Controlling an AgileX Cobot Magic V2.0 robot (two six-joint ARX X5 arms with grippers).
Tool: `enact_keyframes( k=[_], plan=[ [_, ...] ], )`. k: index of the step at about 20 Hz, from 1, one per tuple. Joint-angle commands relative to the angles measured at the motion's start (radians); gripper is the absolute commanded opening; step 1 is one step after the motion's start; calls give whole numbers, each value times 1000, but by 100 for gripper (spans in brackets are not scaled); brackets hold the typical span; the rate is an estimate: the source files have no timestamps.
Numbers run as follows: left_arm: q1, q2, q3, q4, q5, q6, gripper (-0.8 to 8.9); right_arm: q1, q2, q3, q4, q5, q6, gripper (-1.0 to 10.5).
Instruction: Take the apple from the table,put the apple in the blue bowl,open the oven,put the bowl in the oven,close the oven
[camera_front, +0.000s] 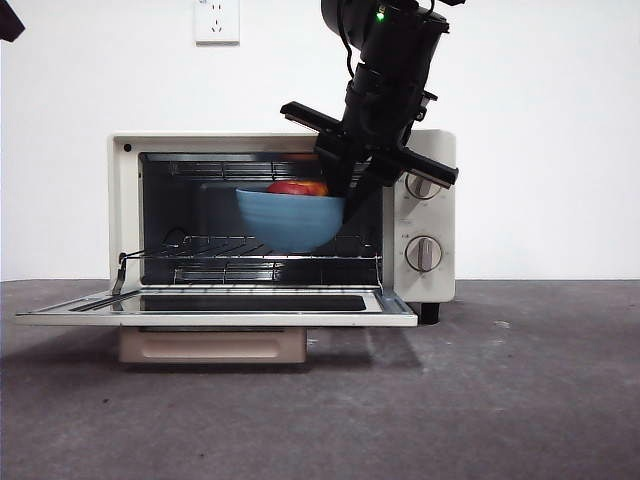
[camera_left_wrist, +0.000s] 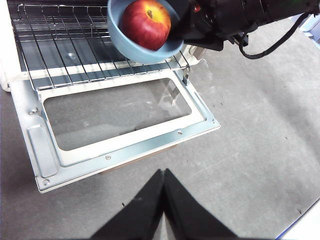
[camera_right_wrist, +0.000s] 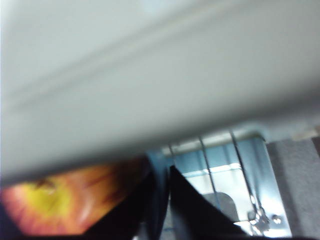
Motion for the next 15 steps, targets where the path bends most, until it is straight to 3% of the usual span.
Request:
enact_keyframes(
  k=[1,15],
  plan=[
    [-3,6,5,8,2,8,7,11,23,27,8,3,0,118],
    [-3,6,5,-5,2,9,7,23,5,28,16,-3,-69,140]
  ],
)
